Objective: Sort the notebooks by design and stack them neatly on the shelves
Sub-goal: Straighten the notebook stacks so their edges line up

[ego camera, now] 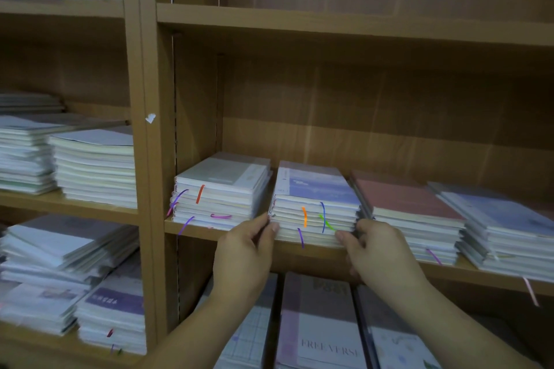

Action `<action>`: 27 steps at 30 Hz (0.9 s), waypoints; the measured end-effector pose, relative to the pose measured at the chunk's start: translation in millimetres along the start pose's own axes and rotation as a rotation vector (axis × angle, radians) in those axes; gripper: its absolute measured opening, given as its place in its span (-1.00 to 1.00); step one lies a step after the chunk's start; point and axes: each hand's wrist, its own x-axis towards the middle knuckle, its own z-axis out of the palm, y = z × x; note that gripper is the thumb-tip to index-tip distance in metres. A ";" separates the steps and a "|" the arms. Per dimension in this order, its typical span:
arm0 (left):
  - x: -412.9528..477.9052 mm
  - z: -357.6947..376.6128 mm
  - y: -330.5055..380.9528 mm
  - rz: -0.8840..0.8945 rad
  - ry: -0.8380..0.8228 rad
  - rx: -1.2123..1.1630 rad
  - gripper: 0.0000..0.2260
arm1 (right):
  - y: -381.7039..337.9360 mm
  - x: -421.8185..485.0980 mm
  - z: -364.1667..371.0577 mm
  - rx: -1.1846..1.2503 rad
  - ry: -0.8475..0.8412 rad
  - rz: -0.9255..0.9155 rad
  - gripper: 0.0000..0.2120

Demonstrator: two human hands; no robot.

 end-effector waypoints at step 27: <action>-3.4 -57.1 -27.2 0.135 0.043 0.089 -0.79 | -86.8 -42.6 10.6 -0.029 -0.038 -0.229 -0.70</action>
